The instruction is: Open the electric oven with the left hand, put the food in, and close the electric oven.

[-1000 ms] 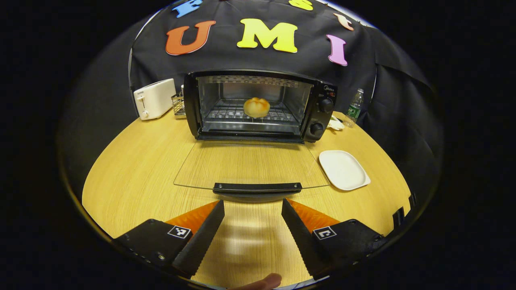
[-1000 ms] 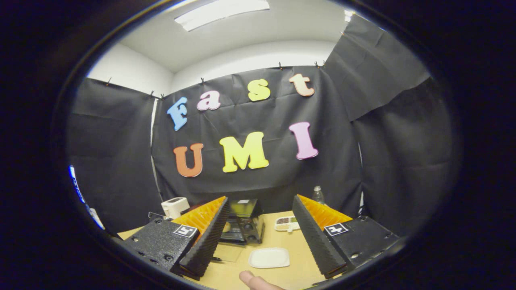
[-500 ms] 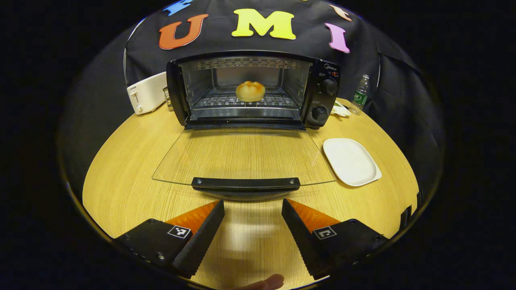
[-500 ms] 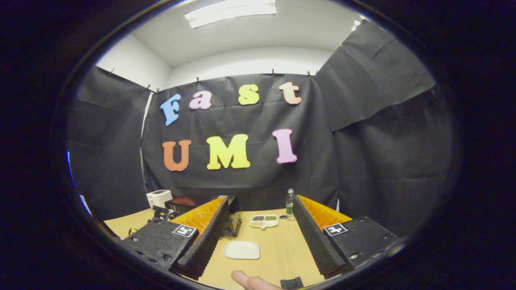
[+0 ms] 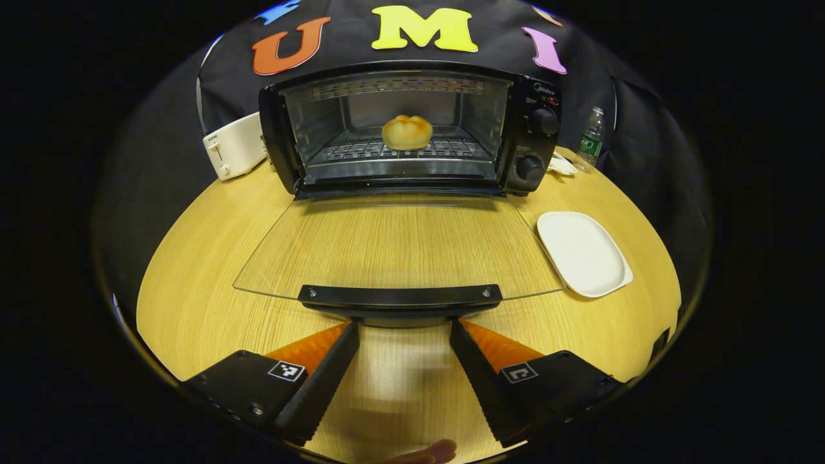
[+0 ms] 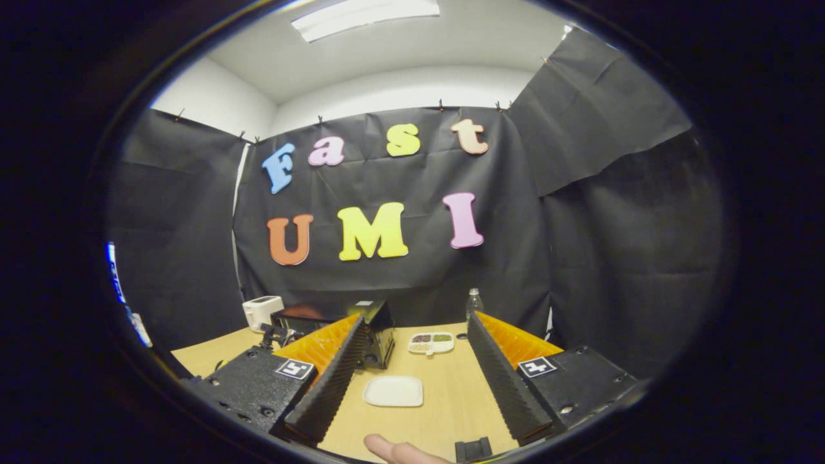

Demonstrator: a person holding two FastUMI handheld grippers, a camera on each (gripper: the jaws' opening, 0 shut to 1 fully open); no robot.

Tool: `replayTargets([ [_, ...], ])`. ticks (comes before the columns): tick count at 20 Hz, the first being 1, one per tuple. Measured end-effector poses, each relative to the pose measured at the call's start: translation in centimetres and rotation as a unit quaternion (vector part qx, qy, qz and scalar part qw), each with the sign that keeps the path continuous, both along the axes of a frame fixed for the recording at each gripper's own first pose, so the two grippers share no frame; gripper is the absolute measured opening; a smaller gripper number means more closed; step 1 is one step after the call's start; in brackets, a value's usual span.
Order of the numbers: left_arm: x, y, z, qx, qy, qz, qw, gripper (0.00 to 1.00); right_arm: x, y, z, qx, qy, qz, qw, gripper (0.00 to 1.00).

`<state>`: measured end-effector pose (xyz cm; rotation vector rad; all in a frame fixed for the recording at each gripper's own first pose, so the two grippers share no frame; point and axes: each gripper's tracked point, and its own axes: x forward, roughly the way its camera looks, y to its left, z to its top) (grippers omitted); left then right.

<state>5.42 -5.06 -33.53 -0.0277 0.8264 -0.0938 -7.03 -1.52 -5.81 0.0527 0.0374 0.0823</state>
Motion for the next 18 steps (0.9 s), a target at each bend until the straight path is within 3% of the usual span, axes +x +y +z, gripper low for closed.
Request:
replayTargets([
  [18,0.7,0.5,4.2,-0.012,-0.027,0.006,1.0,0.95,0.2,-0.4,-0.7,0.008,0.004,-0.002,1.0,0.96],
])
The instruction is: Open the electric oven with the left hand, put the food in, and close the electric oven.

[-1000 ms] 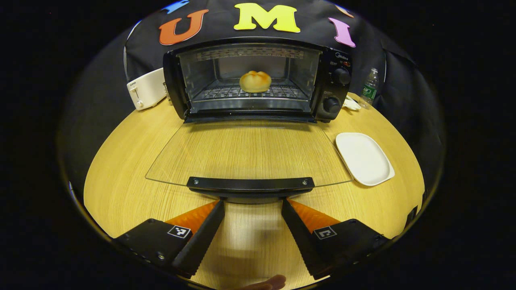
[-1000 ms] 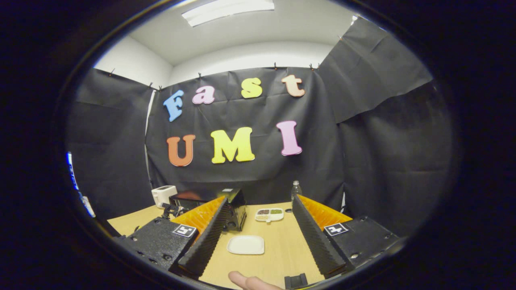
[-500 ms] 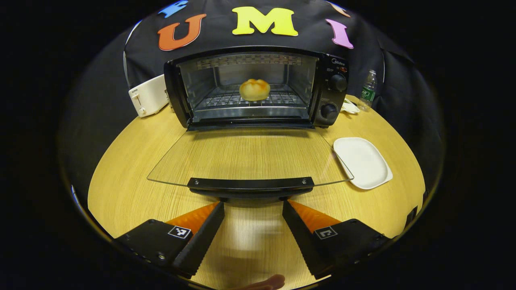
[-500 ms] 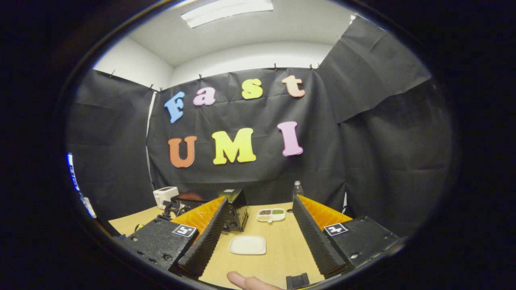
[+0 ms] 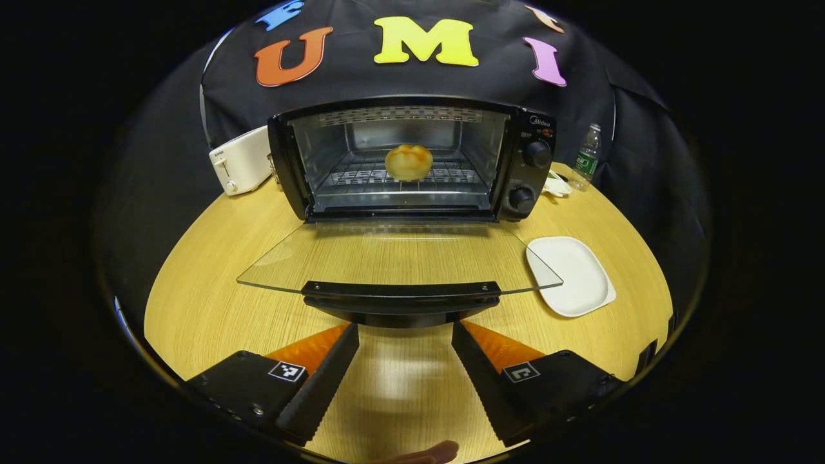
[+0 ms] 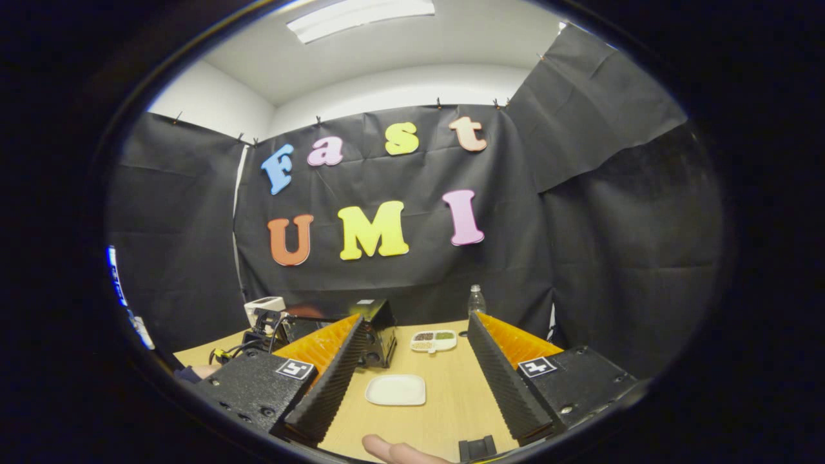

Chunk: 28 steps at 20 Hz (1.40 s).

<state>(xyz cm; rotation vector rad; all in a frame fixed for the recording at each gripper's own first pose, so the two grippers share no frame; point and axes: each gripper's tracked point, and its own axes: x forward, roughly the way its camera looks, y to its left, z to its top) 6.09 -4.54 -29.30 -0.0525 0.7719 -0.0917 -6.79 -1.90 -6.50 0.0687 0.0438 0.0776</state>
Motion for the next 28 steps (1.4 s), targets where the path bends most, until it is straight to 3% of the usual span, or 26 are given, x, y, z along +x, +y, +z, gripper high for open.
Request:
replayTargets([
  [2,0.4,0.0,0.8,-0.005,-0.009,0.004,1.0,1.0,0.1,0.2,-0.2,0.0,0.001,0.003,1.0,0.96],
  [3,0.8,0.0,1.2,-0.008,-0.017,0.006,1.0,0.96,0.1,0.3,-0.3,-0.001,0.003,0.004,1.0,0.96],
  [12,5.2,0.8,4.4,0.011,-0.073,0.009,0.997,0.96,0.8,-0.2,-1.3,0.0,0.009,0.001,1.0,0.96],
  [21,11.9,2.5,9.1,0.037,-0.198,0.02,0.979,1.0,1.4,-0.1,-2.2,0.016,0.016,0.006,1.0,0.96],
  [28,8.4,1.8,14.7,0.002,-0.263,0.011,0.965,0.97,1.3,0.0,-2.1,0.02,0.006,0.006,1.0,0.96],
])
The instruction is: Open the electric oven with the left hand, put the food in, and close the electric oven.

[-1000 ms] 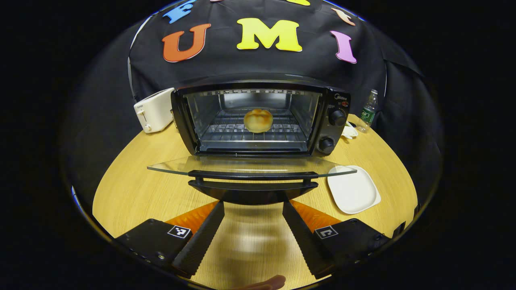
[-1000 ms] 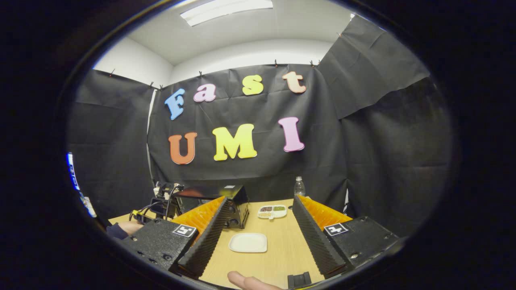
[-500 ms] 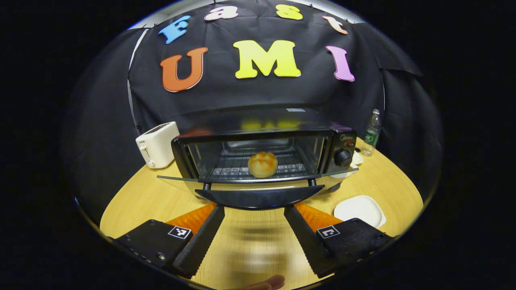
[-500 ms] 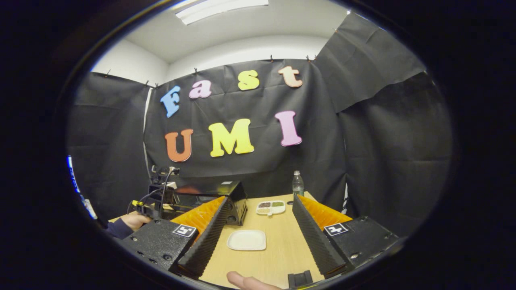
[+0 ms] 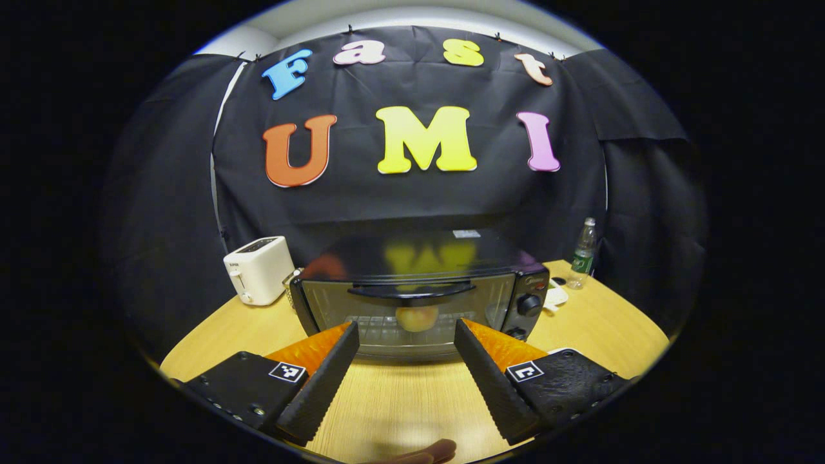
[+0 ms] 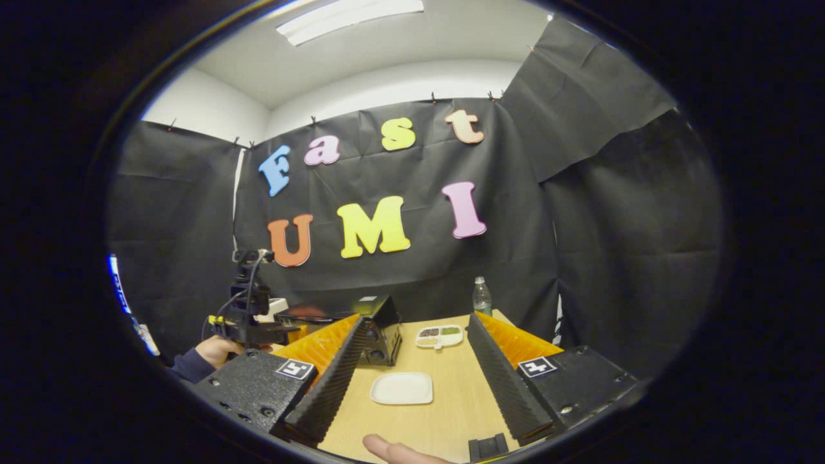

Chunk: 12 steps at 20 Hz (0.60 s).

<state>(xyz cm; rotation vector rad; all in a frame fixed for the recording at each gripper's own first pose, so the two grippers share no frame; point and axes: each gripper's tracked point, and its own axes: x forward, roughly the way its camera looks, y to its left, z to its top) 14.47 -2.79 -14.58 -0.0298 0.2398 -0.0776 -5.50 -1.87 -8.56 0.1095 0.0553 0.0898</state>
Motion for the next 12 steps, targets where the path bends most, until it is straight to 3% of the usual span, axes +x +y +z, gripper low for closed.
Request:
replayTargets([
  [1,-0.8,0.0,1.0,-0.005,-0.011,-0.002,1.0,1.0,-0.2,0.0,0.1,0.002,-0.001,-0.002,1.0,0.96],
  [3,-2.4,0.2,2.8,-0.016,-0.027,-0.003,0.999,0.89,-0.6,0.0,0.7,0.007,-0.007,-0.006,1.0,0.96],
  [4,-3.3,0.2,3.6,-0.021,-0.033,-0.004,0.999,1.0,-0.7,-0.1,0.9,0.008,-0.01,-0.009,1.0,0.96],
  [12,-12.1,1.7,9.8,-0.008,-0.083,-0.006,0.996,0.97,-1.8,1.4,3.3,0.0,-0.024,-0.014,1.0,0.96],
])
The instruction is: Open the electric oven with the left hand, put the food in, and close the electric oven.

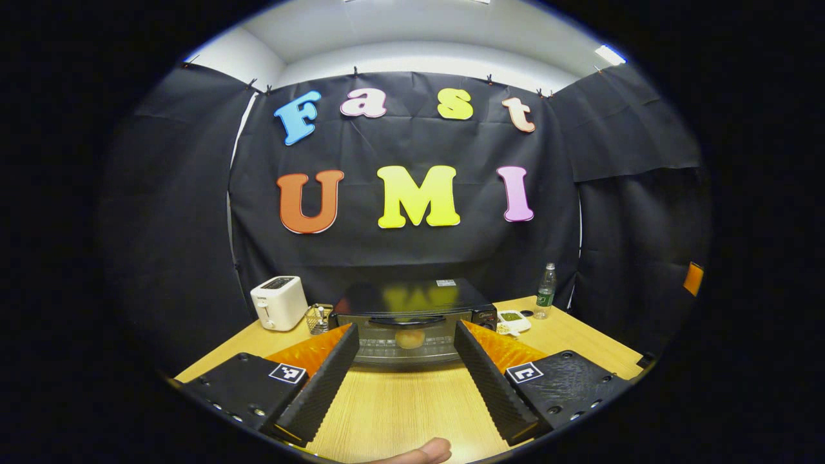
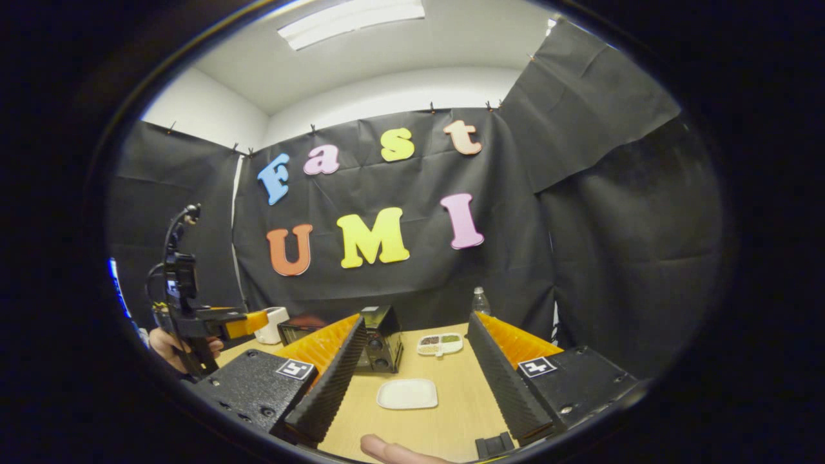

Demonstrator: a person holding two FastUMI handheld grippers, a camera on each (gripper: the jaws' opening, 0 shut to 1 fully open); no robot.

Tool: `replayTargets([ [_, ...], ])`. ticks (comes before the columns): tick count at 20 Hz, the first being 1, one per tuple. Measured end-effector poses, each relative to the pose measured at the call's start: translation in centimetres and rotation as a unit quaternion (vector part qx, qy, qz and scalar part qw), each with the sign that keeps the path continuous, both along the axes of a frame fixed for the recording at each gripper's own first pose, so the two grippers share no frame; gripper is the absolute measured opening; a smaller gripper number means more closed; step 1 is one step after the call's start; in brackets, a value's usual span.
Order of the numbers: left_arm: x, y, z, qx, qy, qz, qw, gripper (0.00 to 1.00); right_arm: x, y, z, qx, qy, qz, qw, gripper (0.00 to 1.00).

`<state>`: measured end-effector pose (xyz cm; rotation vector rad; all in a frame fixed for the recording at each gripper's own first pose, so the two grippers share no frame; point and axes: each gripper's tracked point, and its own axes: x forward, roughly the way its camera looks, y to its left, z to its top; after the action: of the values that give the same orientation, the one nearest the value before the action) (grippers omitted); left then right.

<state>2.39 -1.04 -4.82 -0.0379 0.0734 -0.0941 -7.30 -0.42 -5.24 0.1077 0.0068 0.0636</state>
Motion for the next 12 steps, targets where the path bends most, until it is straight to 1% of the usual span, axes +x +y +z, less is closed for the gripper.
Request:
replayTargets([
  [5,-6.0,0.4,3.3,-0.005,-0.036,0.017,0.999,0.97,-0.8,0.7,1.7,-0.003,-0.012,-0.008,1.0,0.96],
  [7,-8.5,1.1,3.3,-0.008,-0.041,0.037,0.998,0.97,-1.1,1.2,2.3,-0.003,-0.016,-0.006,1.0,0.96],
  [10,-11.1,0.3,2.6,-0.022,-0.035,0.034,0.999,0.96,-1.8,2.8,2.8,-0.003,-0.019,0.01,1.0,0.96],
  [12,-12.4,0.8,2.2,-0.023,-0.036,0.039,0.998,0.97,-2.1,3.7,2.7,-0.008,-0.019,0.024,0.999,0.96],
])
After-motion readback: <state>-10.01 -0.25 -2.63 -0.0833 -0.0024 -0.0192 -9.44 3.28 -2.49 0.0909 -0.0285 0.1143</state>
